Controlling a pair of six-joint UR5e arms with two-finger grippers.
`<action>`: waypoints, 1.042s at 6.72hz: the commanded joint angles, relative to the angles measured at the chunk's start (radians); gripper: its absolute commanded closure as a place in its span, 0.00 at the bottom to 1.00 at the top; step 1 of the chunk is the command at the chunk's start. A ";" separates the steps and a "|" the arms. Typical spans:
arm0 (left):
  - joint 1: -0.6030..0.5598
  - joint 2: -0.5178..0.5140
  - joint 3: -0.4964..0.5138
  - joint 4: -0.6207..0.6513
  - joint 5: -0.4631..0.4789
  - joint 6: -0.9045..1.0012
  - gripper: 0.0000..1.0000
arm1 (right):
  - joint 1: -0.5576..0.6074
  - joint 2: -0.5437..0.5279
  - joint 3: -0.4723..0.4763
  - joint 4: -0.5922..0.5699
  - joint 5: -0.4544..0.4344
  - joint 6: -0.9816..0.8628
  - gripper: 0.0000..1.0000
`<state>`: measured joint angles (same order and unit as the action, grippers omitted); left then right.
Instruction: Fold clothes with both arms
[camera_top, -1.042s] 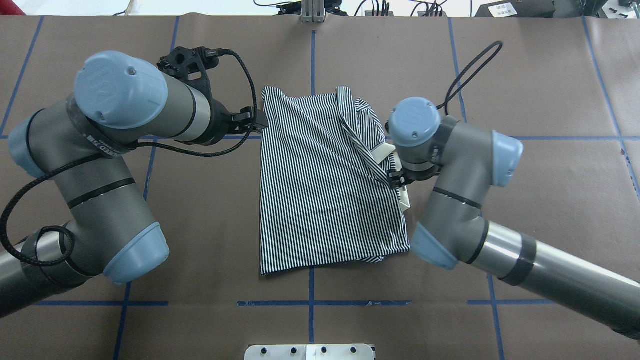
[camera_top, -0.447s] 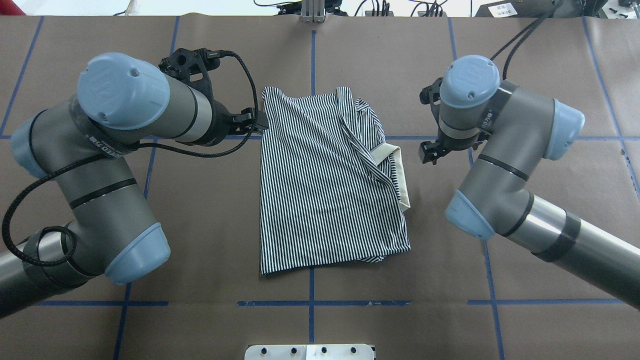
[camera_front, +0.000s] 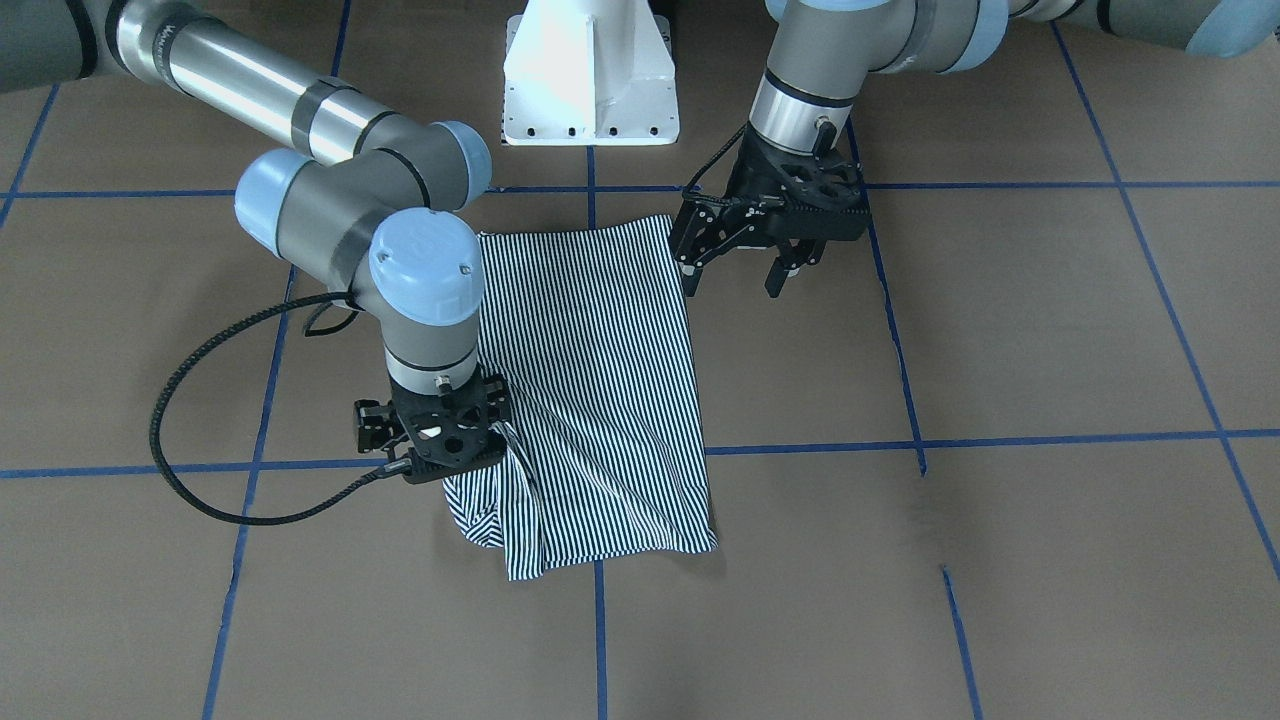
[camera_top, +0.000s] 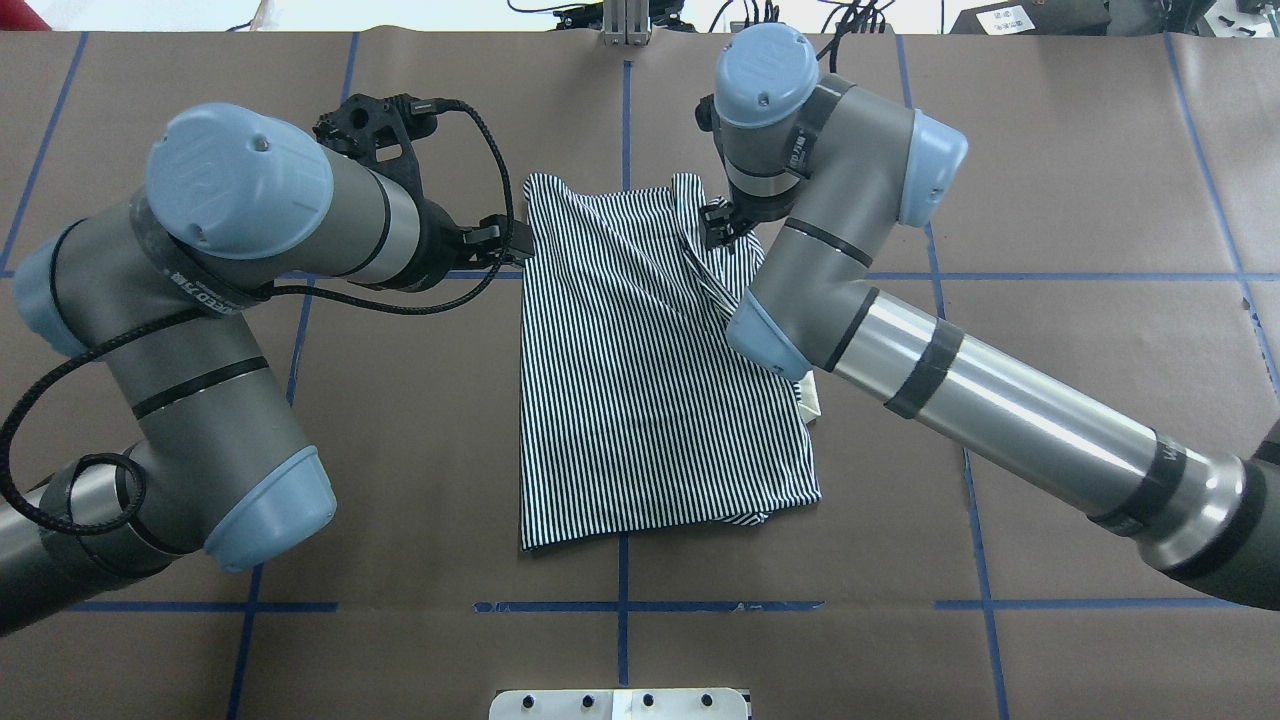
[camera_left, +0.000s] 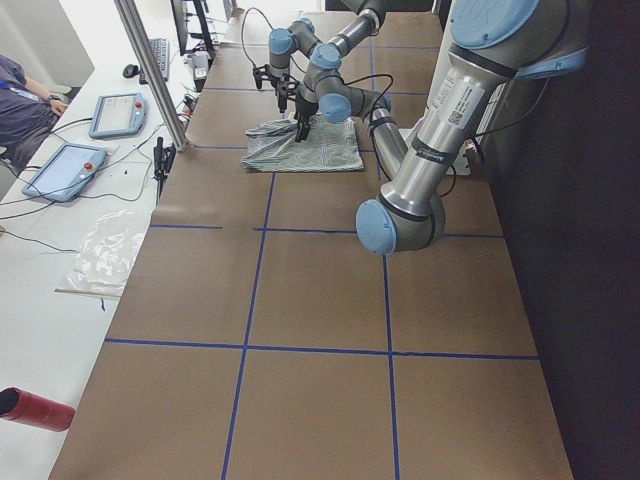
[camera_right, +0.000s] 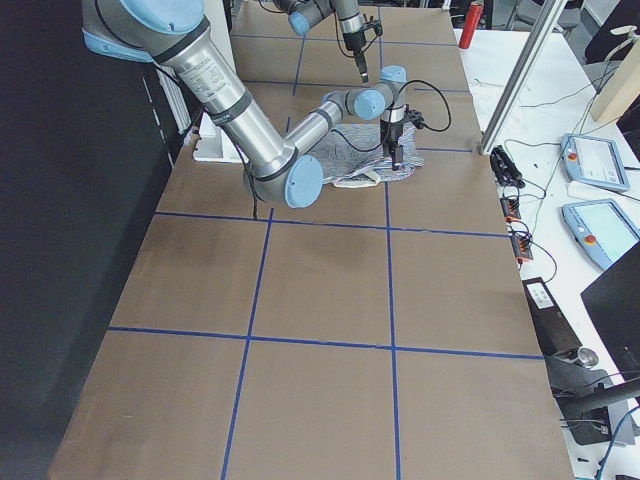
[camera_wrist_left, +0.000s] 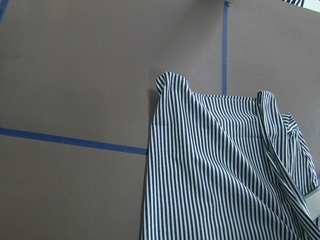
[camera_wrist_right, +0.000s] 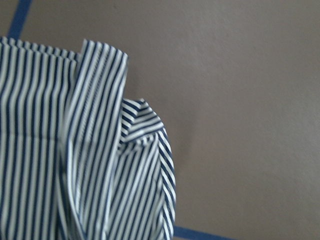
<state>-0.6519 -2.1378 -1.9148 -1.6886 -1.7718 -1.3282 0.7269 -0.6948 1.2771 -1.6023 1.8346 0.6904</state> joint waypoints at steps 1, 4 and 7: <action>-0.003 0.001 -0.001 0.001 0.000 0.003 0.00 | -0.021 0.080 -0.128 0.061 -0.002 0.012 0.00; -0.006 0.002 -0.006 0.001 -0.012 0.003 0.00 | -0.052 0.101 -0.189 0.061 -0.006 0.011 0.00; -0.006 0.002 -0.006 0.001 -0.012 0.003 0.00 | -0.063 0.098 -0.220 0.061 -0.018 0.005 0.00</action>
<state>-0.6580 -2.1354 -1.9204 -1.6873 -1.7837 -1.3253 0.6670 -0.5954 1.0676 -1.5417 1.8179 0.6969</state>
